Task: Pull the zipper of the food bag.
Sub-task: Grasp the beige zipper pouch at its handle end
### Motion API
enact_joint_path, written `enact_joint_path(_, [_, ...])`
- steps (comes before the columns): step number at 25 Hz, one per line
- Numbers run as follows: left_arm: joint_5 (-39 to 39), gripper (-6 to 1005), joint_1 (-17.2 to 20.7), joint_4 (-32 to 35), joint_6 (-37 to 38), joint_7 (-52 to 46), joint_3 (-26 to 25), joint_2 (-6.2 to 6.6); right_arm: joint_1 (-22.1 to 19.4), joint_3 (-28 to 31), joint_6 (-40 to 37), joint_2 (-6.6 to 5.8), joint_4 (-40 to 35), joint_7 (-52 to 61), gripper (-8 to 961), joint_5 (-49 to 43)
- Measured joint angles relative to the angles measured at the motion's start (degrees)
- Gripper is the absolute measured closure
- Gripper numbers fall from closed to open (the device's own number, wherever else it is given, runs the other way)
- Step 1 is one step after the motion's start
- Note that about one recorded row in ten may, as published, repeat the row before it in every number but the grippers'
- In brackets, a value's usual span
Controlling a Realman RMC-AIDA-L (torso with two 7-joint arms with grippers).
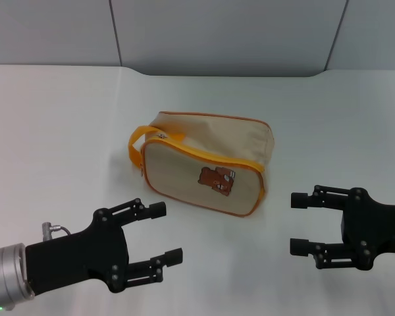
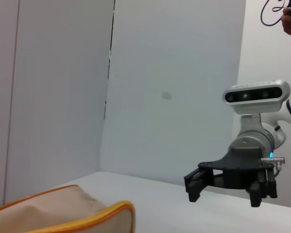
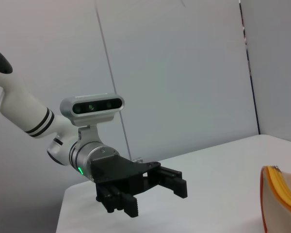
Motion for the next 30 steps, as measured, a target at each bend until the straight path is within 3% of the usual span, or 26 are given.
enact_joint_path(12, [-3.66, 215, -0.15, 0.12, -4.87, 0.5, -0.02, -0.05, -0.17, 0.0, 2.3, 1.11, -0.24, -0.79, 166, -0.67])
enact_joint_path(13, [-9.38, 215, -0.29, -0.27, -11.79, 0.92, -0.01, -0.13, -0.26, -0.03, 2.19, 1.11, -0.24, -0.85, 166, -0.68])
enact_joint_path(17, [-12.64, 216, -1.02, -1.51, -17.76, 2.0, 0.01, -0.21, -0.29, -0.02, 2.17, 1.12, -0.28, -0.9, 167, -0.67])
enact_joint_path(20, [-12.64, 216, -1.02, -1.51, -17.76, 2.0, 0.01, -0.21, -0.04, -0.02, 2.39, 1.42, -0.35, -0.94, 167, -0.67])
enact_joint_path(22, [-14.46, 216, -4.81, -5.63, -28.04, 4.14, 0.4, -0.25, 0.01, -0.01, 2.53, 1.5, -0.41, -0.96, 167, -0.68])
enact_joint_path(30, [-13.34, 217, -7.08, -11.83, -31.98, 8.32, 2.06, -0.39, 0.06, 0.1, 2.65, 1.61, -0.64, -1.08, 166, -0.62])
